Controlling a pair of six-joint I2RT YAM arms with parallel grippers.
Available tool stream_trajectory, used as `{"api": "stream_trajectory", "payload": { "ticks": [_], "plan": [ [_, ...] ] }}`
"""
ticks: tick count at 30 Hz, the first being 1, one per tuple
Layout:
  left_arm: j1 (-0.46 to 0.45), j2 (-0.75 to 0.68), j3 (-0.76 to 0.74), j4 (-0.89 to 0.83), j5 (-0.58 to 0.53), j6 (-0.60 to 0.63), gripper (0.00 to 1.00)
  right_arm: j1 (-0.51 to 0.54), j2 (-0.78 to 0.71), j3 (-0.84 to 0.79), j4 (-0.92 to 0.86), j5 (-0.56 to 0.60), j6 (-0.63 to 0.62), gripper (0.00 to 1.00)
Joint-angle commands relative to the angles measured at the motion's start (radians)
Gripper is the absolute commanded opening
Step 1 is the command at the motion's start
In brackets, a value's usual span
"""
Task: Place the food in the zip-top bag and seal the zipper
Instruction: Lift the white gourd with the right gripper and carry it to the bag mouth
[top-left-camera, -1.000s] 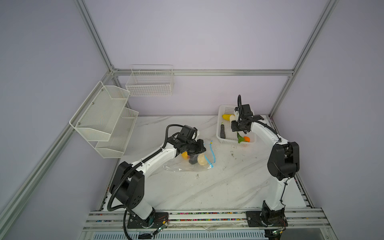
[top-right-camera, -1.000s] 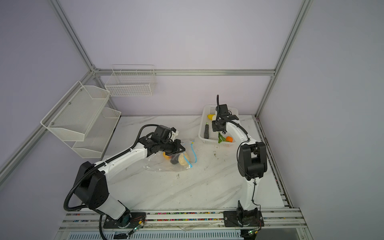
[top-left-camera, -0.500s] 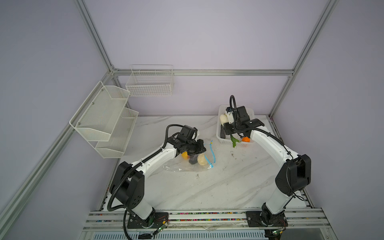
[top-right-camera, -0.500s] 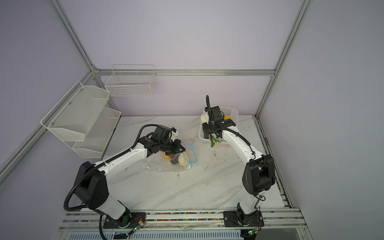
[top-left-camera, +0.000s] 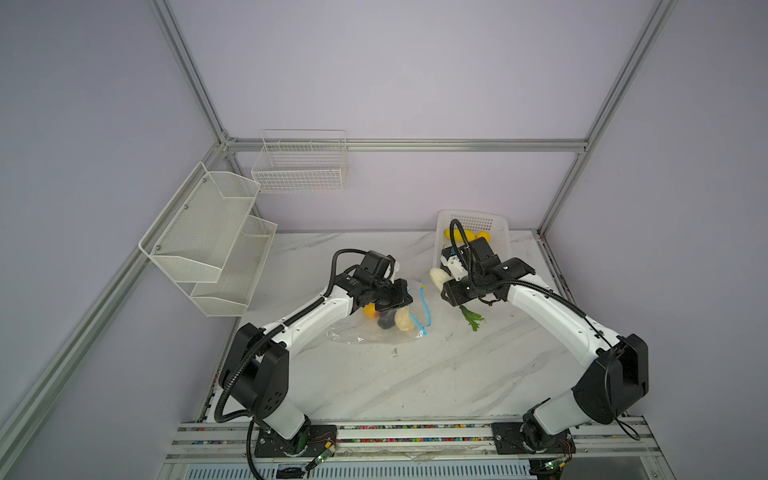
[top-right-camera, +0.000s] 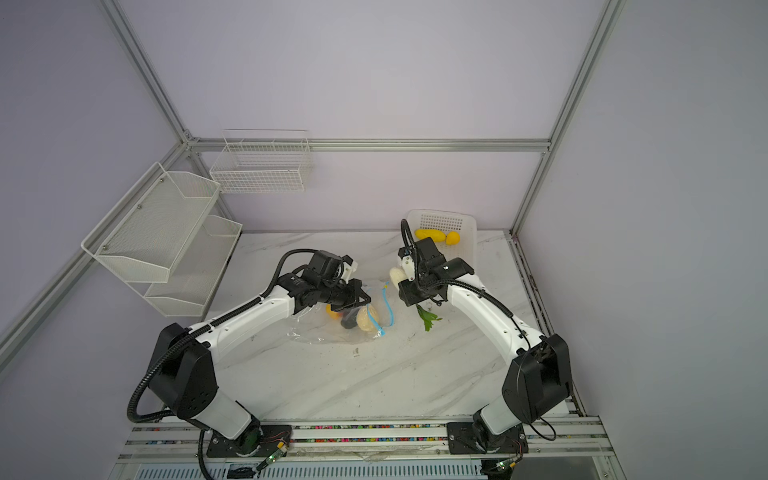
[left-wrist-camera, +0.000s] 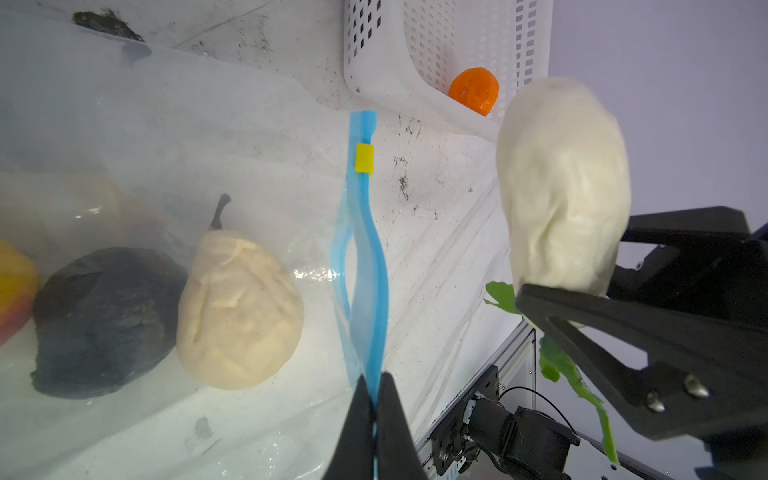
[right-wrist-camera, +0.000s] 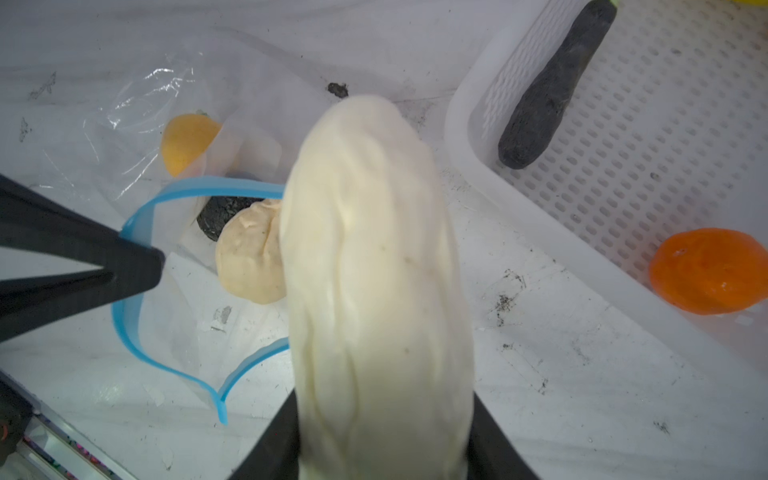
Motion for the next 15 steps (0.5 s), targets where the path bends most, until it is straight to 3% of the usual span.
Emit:
{"api": "stream_trajectory", "payload": {
  "ticks": [1,9,15],
  "plan": [
    [0.006,-0.022,0.075,0.031,0.024,0.011,0.0,0.023,-0.016,-0.019,-0.069,-0.019,-0.093,0.37],
    [0.007,-0.038,0.07,0.031,0.022,0.009,0.0,0.125,0.007,-0.069,-0.093,-0.011,-0.261,0.35],
    [0.007,-0.051,0.067,0.031,0.024,0.007,0.0,0.187,0.041,-0.08,-0.051,-0.067,-0.326,0.35]
  ]
}}
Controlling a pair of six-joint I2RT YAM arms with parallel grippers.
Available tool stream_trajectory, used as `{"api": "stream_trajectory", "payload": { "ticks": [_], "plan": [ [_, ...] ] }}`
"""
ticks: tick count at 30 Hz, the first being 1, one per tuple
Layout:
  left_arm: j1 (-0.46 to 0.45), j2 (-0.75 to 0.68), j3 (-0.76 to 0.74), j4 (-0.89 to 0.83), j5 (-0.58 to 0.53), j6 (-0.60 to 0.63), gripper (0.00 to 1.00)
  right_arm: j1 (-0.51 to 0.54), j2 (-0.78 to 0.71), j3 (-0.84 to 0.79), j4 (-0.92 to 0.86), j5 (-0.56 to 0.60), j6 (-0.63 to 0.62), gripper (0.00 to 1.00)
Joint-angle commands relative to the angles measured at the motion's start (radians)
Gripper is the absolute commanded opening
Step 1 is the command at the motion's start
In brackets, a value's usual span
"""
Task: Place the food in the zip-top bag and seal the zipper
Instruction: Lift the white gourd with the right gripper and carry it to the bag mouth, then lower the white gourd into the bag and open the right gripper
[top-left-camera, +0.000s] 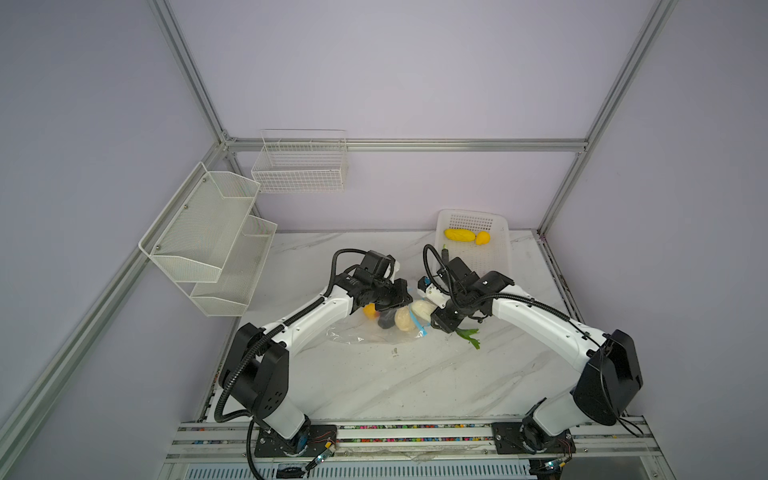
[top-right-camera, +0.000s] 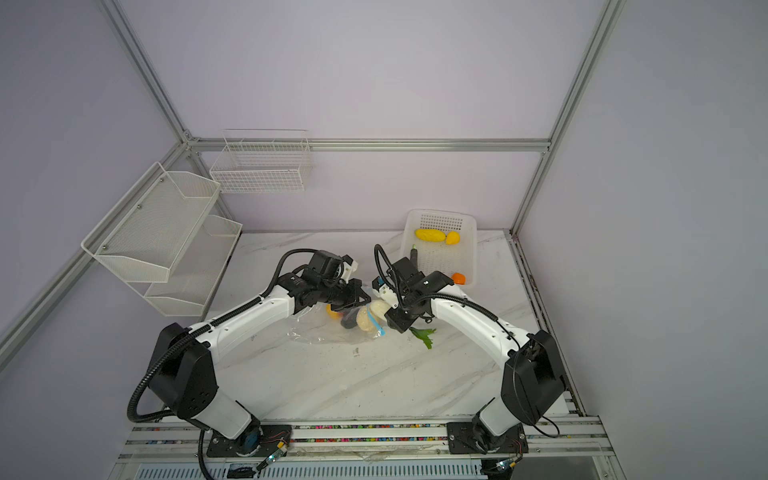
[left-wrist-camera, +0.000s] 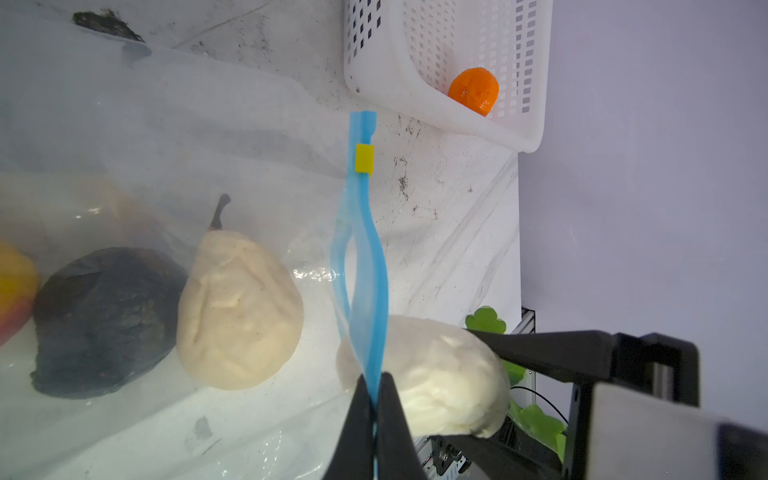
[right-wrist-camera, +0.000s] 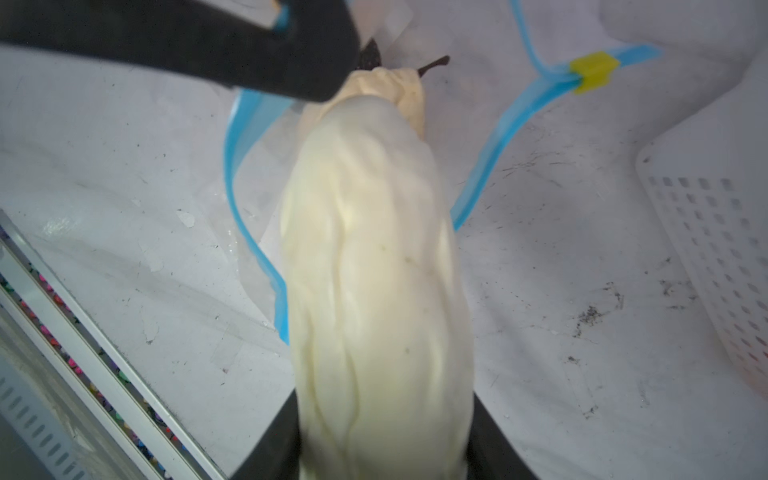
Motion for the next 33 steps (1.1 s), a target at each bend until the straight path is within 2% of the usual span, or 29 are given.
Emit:
{"api": "stream_trajectory", "payload": {
  "ticks": [1,15,23,33],
  "plan": [
    [0.007,-0.052,0.066,0.031,0.024,0.006,0.0,0.017,0.015,-0.005,0.013,-0.041,-0.086,0.35],
    [0.006,-0.09,0.037,0.031,0.024,0.003,0.0,0.012,0.154,0.111,0.103,-0.015,-0.131,0.35],
    [0.005,-0.114,0.012,0.031,0.018,0.001,0.0,-0.015,0.185,0.145,0.189,-0.065,-0.138,0.4],
    [0.004,-0.123,-0.004,0.037,0.021,-0.005,0.0,-0.022,0.26,0.219,0.213,-0.147,-0.14,0.43]
  ]
}}
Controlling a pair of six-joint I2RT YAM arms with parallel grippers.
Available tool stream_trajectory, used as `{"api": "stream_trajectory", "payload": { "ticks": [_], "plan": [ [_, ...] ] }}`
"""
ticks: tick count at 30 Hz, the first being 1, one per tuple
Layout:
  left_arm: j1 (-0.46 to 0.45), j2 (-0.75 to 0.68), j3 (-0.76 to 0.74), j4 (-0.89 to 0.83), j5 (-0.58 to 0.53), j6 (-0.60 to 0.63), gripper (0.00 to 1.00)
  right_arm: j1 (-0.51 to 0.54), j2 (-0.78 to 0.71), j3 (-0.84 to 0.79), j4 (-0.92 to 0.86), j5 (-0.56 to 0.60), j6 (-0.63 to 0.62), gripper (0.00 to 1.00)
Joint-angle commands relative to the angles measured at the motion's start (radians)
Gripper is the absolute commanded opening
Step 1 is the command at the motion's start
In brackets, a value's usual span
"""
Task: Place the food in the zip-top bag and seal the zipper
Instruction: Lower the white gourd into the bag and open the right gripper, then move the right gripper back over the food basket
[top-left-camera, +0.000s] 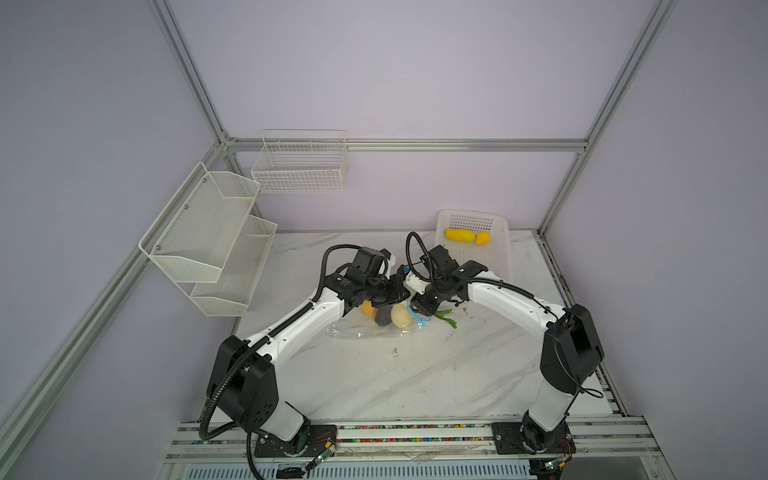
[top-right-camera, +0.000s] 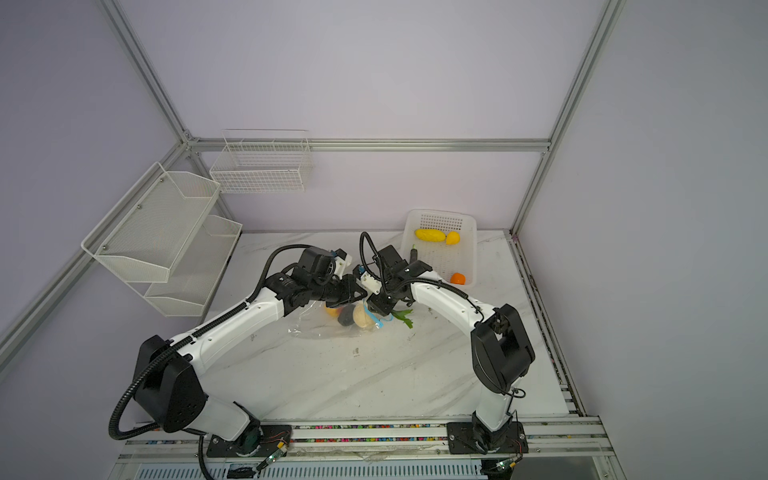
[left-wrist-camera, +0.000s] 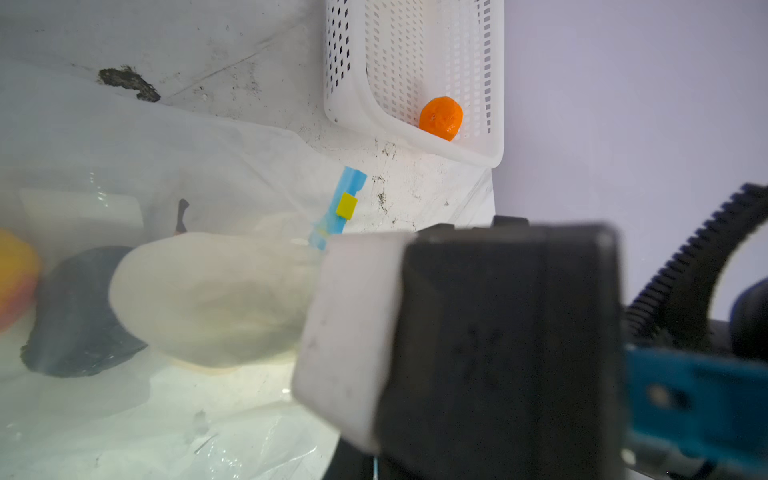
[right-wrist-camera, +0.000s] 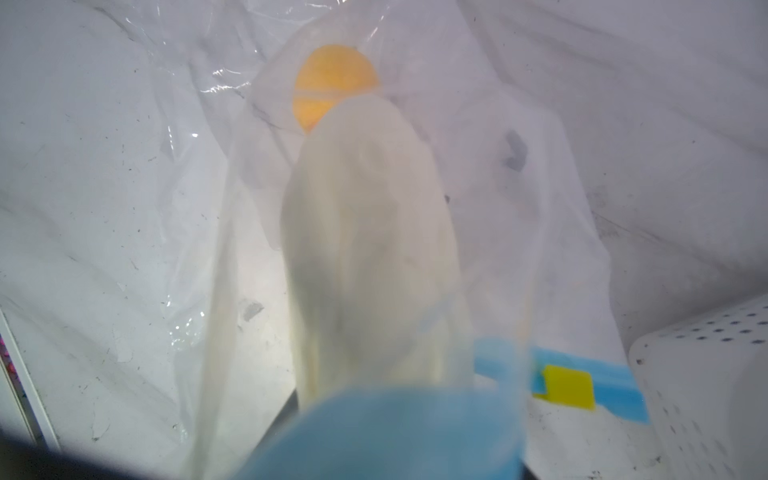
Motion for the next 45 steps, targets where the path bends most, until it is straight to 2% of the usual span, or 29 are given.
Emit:
{"api": "stream_trajectory", "payload": {
  "ticks": [1,11,16,21,28,33,45],
  "plan": [
    [-0.003,-0.042,-0.005,0.042,0.029,-0.004,0.0,-0.006,0.033,0.045,0.031,-0.057,-0.01,0.44],
    [-0.001,-0.056,-0.019,0.049,0.026,-0.009,0.0,-0.007,0.105,0.06,0.071,-0.098,0.07,0.51],
    [-0.003,-0.059,-0.019,0.05,0.026,-0.004,0.0,-0.008,0.134,0.087,0.054,-0.097,0.133,0.59],
    [-0.001,-0.064,-0.024,0.05,0.022,-0.001,0.0,-0.008,0.101,0.088,0.058,-0.079,0.145,0.69],
    [0.003,-0.071,-0.028,0.045,0.018,0.002,0.0,-0.019,0.021,0.12,0.049,-0.067,0.205,0.74],
    [0.008,-0.076,-0.035,0.046,0.014,0.001,0.0,-0.034,-0.075,0.108,0.07,-0.088,0.218,0.81],
    [0.019,-0.082,-0.025,0.05,0.025,-0.01,0.0,-0.097,-0.225,0.076,0.136,-0.077,0.33,0.8]
  ]
}}
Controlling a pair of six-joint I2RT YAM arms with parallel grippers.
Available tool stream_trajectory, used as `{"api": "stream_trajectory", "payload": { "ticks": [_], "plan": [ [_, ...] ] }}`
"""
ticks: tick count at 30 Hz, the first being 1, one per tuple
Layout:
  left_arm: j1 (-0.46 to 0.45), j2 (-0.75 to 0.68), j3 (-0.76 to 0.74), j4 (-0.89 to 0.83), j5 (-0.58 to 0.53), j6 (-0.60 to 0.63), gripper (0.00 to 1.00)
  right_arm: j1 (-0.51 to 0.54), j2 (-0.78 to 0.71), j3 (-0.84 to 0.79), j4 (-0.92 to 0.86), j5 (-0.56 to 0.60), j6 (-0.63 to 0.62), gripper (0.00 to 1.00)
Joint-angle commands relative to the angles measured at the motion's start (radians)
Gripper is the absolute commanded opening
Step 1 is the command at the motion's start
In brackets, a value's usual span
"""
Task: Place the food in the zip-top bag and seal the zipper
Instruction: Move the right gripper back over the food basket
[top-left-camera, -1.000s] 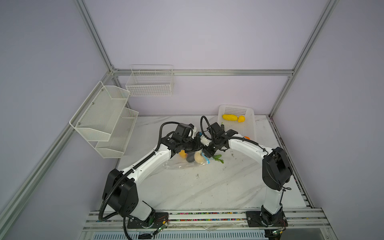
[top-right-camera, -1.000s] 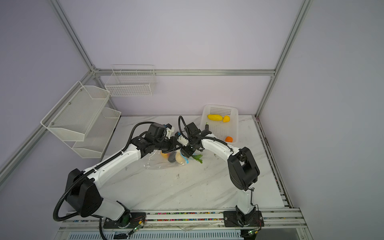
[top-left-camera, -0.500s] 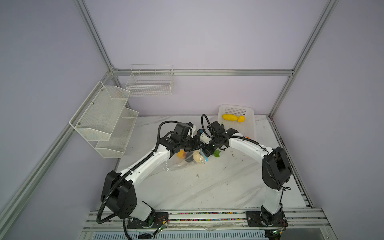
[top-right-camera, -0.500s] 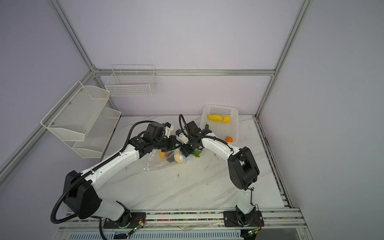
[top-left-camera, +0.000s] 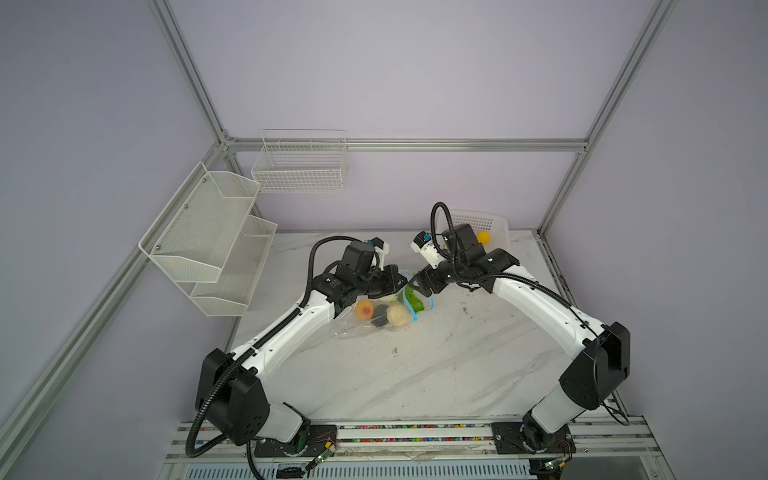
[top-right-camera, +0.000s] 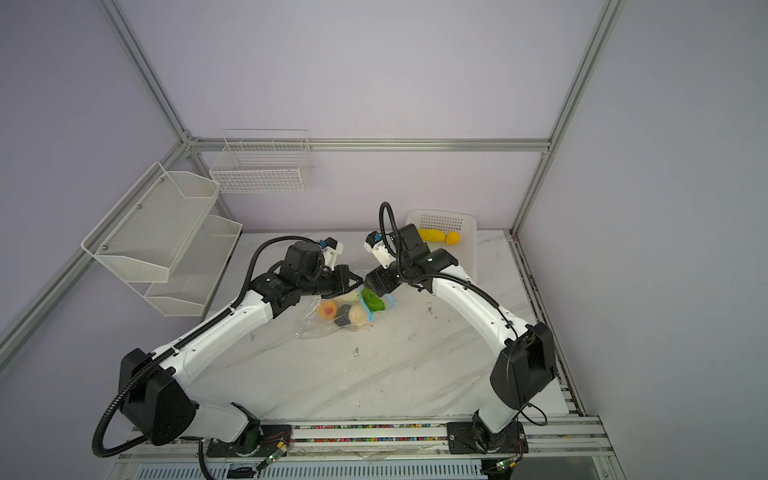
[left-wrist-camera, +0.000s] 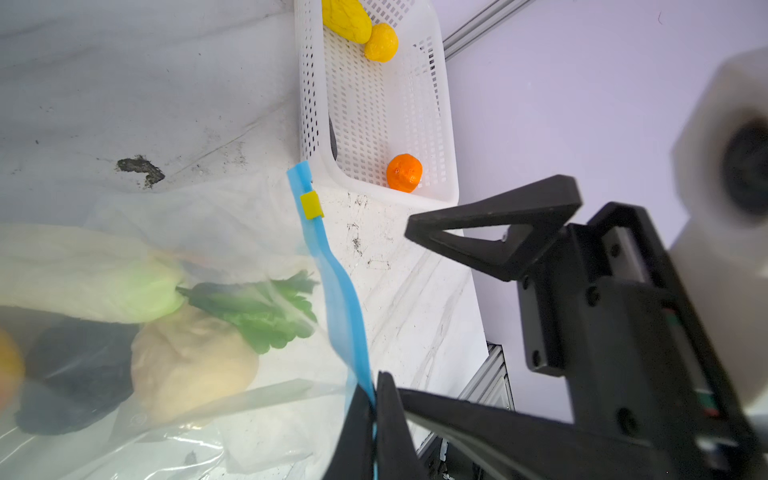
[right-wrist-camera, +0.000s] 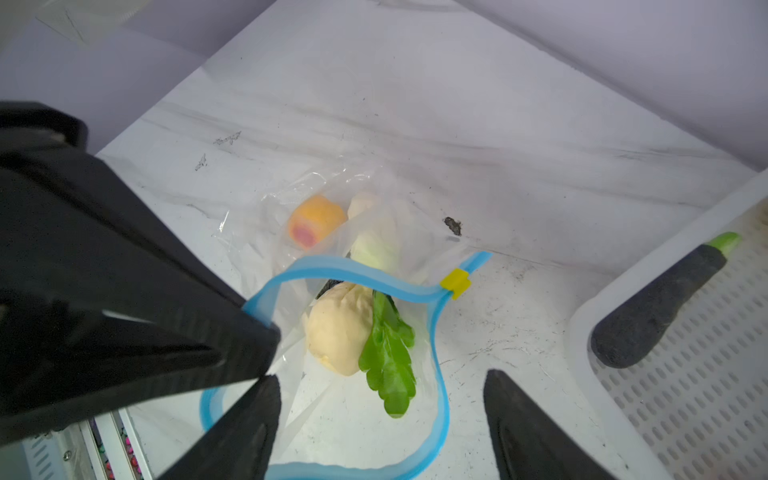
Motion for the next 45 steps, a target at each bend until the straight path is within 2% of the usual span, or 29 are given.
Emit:
{"api": "stream_trajectory", "payload": {
  "ticks": [1,11,20,30,39,45],
  "plan": [
    [-0.005,-0.008,-0.021,-0.018,0.041,-0.009,0.0,-0.024,-0.06,-0.002,0.088,-0.007,0.071,0.8],
    [0.01,-0.022,0.059,-0.105,0.013,0.019,0.0,-0.094,-0.135,-0.145,0.148,0.042,0.175,0.78],
    [0.01,-0.062,0.106,-0.15,-0.031,0.033,0.0,-0.222,-0.1,-0.168,0.262,0.062,0.226,0.77],
    [0.01,0.025,0.126,-0.13,0.008,0.016,0.0,-0.342,0.138,-0.096,0.317,0.155,0.265,0.74],
    [0.009,0.077,0.144,-0.121,0.028,0.013,0.0,-0.366,0.392,0.061,0.299,0.221,0.304,0.68],
    [0.008,0.097,0.145,-0.108,0.041,0.004,0.0,-0.366,0.506,0.153,0.298,0.196,0.303,0.66]
  ]
}}
